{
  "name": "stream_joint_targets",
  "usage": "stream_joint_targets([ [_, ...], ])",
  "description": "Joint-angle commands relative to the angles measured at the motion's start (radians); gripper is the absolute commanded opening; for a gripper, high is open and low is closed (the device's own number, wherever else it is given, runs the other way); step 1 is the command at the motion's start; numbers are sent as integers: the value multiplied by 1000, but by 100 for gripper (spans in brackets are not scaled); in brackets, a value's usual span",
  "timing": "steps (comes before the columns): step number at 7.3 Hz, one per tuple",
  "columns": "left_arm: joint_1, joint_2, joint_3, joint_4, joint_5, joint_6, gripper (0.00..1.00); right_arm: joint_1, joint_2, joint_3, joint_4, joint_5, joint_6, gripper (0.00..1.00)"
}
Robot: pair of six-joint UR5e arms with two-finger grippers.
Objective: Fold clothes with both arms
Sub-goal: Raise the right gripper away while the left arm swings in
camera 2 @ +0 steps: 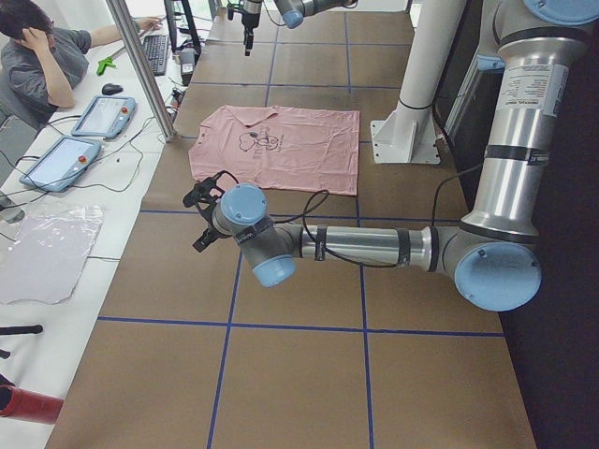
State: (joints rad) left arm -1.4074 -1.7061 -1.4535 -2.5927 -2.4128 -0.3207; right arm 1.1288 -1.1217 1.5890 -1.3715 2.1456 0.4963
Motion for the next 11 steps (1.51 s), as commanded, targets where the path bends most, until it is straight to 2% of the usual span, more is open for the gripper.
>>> stream_joint_targets([
  [1, 111, -48, 1, -1, 130, -226, 100, 190, -152, 12, 3, 172, -299, 100],
  [2, 187, -84, 2, 2, 209, -358, 96, 228, -196, 17, 5, 193, -327, 100],
  [4, 363, -163, 37, 13, 422, -586, 83, 232, -201, 16, 5, 191, -317, 100],
  [5, 411, -191, 76, 14, 499, -627, 81, 232, -201, 16, 5, 191, -317, 100],
  [7, 448, -281, 193, 14, 566, -658, 79, 232, -202, 12, 5, 185, -318, 100],
  [8, 485, -311, 215, 17, 596, -690, 77, 232, -202, 12, 5, 184, -318, 100],
  [11, 557, -316, 237, 42, 688, -712, 58, 232, -202, 11, 5, 183, -318, 100],
])
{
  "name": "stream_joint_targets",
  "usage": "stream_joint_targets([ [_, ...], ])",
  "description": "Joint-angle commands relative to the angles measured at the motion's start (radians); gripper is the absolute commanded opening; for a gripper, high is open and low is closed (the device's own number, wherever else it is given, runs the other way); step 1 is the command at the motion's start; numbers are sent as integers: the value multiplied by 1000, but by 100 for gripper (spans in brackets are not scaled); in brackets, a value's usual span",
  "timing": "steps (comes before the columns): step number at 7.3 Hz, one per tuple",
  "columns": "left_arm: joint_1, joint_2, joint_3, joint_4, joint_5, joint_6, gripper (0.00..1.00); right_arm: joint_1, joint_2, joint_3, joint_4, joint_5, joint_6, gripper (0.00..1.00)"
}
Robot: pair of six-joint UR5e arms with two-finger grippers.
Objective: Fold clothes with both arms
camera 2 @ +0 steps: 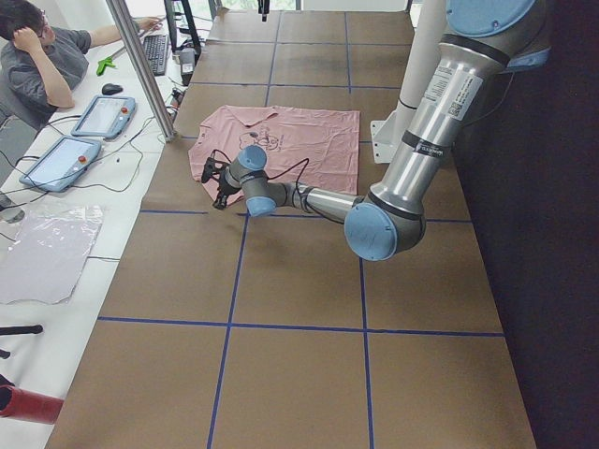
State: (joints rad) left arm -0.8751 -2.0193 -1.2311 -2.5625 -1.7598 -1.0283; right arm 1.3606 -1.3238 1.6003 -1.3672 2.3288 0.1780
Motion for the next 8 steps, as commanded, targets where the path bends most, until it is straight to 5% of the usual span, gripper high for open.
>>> stream_joint_targets([
  [1, 27, -16, 31, 13, 39, -4, 57, 0, -2, 0, 0, 0, 0, 100],
  [8, 42, -67, 116, 5, 55, 8, 55, 0, -6, 0, 0, -2, 0, 100],
])
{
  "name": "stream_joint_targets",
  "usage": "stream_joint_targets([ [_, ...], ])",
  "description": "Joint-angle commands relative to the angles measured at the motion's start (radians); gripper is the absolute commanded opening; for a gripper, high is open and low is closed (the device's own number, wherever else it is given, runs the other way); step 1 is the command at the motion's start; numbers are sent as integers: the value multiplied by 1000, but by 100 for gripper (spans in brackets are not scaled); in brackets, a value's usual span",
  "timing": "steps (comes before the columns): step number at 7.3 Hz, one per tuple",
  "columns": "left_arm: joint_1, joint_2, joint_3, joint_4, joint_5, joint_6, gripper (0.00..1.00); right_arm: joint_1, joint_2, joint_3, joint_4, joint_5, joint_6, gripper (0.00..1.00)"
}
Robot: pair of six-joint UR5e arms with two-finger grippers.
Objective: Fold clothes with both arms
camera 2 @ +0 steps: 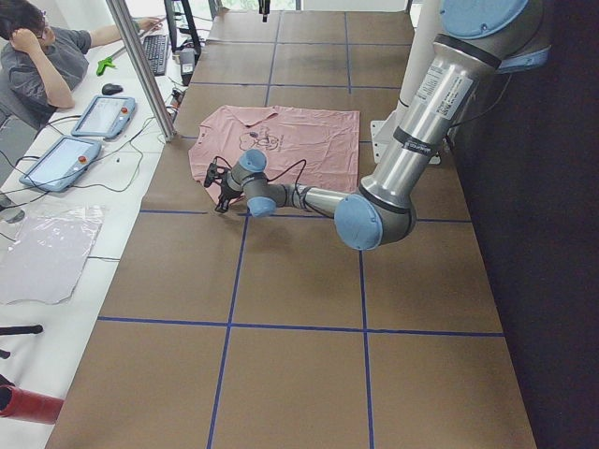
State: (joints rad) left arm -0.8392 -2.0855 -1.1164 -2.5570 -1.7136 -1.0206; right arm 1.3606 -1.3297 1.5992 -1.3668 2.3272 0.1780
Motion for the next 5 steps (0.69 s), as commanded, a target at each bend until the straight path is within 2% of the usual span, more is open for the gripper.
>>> stream_joint_targets([
  [1, 8, -1, 1, 0, 9, 0, 53, 0, -5, 1, 0, 0, 0, 100],
  [2, 14, -1, 1, 0, 11, 0, 51, 0, -8, 2, 0, 1, 0, 100],
  [3, 14, -1, 1, 0, 9, 0, 43, 0, -8, 2, 0, 1, 0, 100],
  [5, 17, 1, -2, -2, 31, 4, 0, 0, -13, 4, 0, 1, 0, 100],
])
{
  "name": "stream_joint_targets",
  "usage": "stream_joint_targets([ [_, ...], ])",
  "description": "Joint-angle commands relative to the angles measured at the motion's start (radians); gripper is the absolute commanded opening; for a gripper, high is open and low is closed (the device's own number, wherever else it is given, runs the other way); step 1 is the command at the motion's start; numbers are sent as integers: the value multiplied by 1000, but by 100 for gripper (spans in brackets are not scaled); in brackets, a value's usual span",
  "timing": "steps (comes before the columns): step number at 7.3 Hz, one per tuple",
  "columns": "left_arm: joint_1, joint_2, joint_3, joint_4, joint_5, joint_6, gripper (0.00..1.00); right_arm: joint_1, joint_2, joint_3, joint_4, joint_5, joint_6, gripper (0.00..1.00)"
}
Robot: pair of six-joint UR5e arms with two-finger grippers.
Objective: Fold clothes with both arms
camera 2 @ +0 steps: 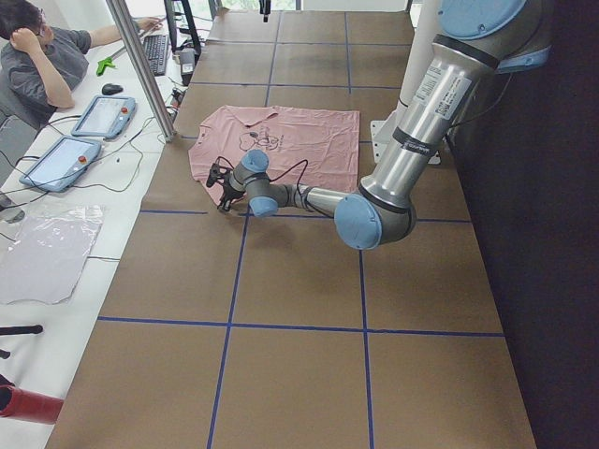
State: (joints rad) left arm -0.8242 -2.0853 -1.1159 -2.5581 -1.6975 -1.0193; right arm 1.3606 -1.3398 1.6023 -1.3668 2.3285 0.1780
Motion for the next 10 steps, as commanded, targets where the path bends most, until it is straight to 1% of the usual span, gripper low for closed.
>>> stream_joint_targets([
  [1, 2, 2, -12, 1, 15, 20, 0, 0, -2, 1, 0, 0, 3, 100],
  [2, 0, 4, -47, 7, 12, 60, 0, 0, -2, 1, 0, 0, 3, 100],
  [3, 2, -2, -71, 44, 10, 62, 0, 0, -2, 2, 0, 0, 3, 100],
  [4, 2, -22, -147, 173, 10, 58, 0, 0, -2, 2, 0, 0, 3, 100],
  [5, 2, -71, -200, 319, 12, 32, 0, 0, -2, 2, 0, 0, 3, 100],
  [6, 32, -153, -209, 470, 19, -35, 0, 0, -2, 2, 0, 0, 6, 100],
  [7, 75, -220, -202, 578, 74, -66, 0, 0, -1, 2, 0, 0, 9, 100],
  [9, 89, -248, -177, 588, 79, -77, 0, 0, -1, 5, 0, 0, 23, 100],
  [10, 91, -303, -120, 590, 79, -112, 0, 0, -1, 8, 0, 0, 23, 100],
])
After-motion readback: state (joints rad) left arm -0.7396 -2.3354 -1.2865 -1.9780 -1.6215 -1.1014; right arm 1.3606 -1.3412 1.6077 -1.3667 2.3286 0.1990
